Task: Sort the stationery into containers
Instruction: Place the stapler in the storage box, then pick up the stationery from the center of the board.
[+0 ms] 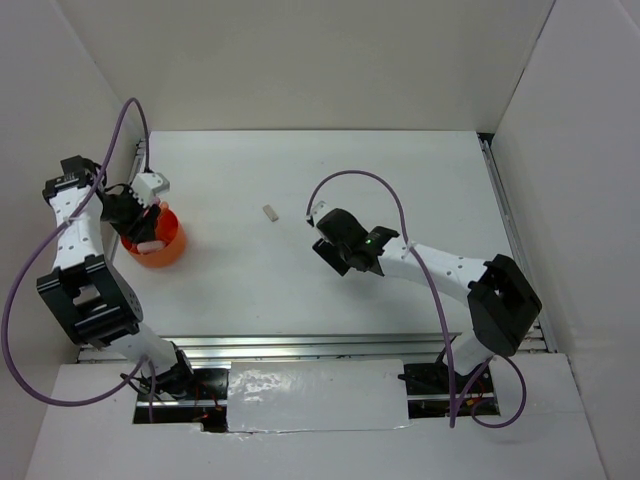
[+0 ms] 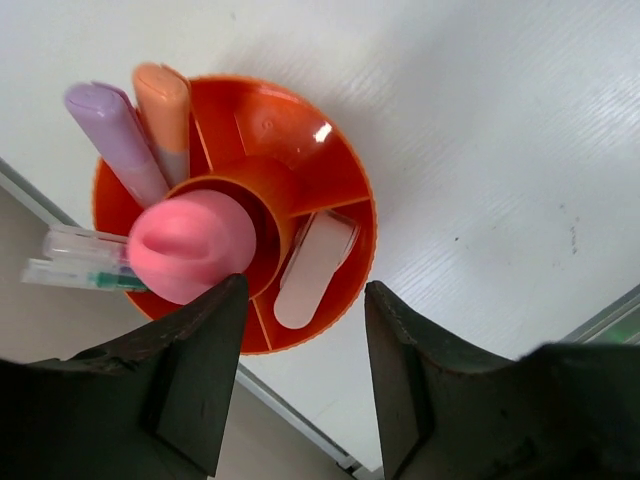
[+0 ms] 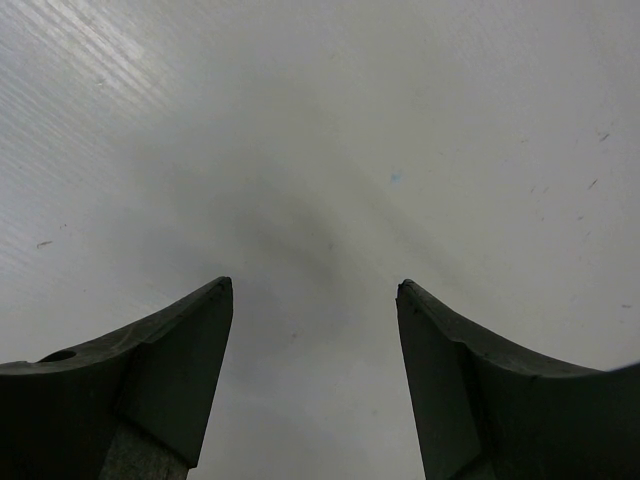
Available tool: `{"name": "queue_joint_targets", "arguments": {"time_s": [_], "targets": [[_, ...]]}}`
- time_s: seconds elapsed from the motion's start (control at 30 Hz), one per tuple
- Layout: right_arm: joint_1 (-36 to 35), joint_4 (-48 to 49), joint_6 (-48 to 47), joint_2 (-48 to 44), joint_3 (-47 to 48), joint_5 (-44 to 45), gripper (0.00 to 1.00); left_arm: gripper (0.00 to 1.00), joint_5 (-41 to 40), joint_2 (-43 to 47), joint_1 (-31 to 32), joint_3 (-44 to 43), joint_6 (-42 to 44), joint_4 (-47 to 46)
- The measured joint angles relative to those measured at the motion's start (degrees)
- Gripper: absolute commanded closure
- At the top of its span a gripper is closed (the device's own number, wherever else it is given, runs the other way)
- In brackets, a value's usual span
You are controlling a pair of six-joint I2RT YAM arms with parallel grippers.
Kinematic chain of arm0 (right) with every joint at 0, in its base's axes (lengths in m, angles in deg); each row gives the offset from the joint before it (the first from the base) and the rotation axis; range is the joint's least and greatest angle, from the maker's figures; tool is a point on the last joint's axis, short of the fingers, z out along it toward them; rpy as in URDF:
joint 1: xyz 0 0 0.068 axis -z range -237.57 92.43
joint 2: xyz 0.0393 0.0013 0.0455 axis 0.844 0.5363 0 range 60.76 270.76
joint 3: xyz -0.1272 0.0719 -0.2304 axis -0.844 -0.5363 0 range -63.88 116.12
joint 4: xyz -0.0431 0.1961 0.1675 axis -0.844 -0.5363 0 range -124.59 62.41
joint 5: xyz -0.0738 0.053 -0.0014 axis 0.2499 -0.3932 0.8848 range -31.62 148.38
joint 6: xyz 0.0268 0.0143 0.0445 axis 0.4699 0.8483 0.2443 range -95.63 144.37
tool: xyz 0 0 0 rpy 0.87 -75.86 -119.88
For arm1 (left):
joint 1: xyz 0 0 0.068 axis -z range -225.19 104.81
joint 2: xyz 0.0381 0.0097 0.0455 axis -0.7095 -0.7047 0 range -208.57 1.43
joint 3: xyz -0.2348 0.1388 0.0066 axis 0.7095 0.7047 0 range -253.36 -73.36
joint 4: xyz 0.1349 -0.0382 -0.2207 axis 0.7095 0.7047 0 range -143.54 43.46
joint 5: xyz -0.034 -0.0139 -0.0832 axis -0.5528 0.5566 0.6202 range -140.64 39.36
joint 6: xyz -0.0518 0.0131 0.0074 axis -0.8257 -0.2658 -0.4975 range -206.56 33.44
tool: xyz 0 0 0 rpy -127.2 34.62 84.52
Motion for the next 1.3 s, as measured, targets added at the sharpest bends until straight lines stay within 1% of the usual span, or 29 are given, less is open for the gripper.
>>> {"name": "queue_joint_targets", "arguments": {"time_s": [0.13,0.2,0.23,0.33,0.4,0.47,0.57,0.7,0.8,0.9,1.0,1.1,1.2,1.3], "targets": [[0.6,0.0,0.3,0.0,0.0,-0.3,0.27,0.41,4.1,2.3,1.4,-2.0,-3.3,-0.1],[1.0,-0.4,0.5,0.0,0.2,-0.9,0.26,0.42,5.5,4.5,4.5,-2.3,-7.0,-1.9],[1.4,-0.6,0.7,0.1,0.5,-1.3,0.26,0.45,6.0,5.7,6.8,-2.3,-9.5,-3.1],[2.7,-0.9,1.5,0.7,1.6,-2.2,0.26,0.51,6.8,8.8,14.3,-0.5,-18.9,-10.2],[3.6,-1.0,1.9,0.8,2.0,-3.0,0.26,0.53,6.8,10.3,19.5,2.4,-27.6,-16.3],[4.4,-1.4,2.3,0.8,2.2,-3.5,0.26,0.52,4.0,10.8,24.4,5.6,-36.0,-21.7],[5.7,-1.7,2.8,0.8,2.2,-4.6,0.26,0.47,-3.3,9.9,31.3,9.7,-48.5,-28.1],[7.3,-2.1,3.5,0.9,2.2,-6.2,0.26,0.44,-13.0,5.5,38.2,10.4,-63.3,-32.9],[8.3,-2.3,3.8,0.9,2.2,-7.0,0.26,0.43,-20.2,0.7,41.8,8.9,-72.0,-34.4],[8.9,-2.5,4.0,0.9,2.2,-7.6,0.26,0.43,-26.9,-7.1,44.4,3.2,-80.0,-33.4],[9.2,-2.5,4.0,0.9,2.2,-7.8,0.26,0.45,-30.5,-16.2,45.4,-5.4,-86.9,-30.9],[9.4,-2.5,4.1,0.9,2.2,-8.1,0.26,0.44,-32.4,-23.7,45.2,-12.1,-92.3,-28.4],[9.8,-2.5,4.1,0.9,2.2,-8.5,0.26,0.42,-34.7,-27.8,44.9,-14.3,-95.8,-26.3],[10.3,-2.5,4.1,0.9,2.2,-8.9,0.26,0.42,-35.9,-30.4,44.5,-16.2,-97.4,-24.5]]}}
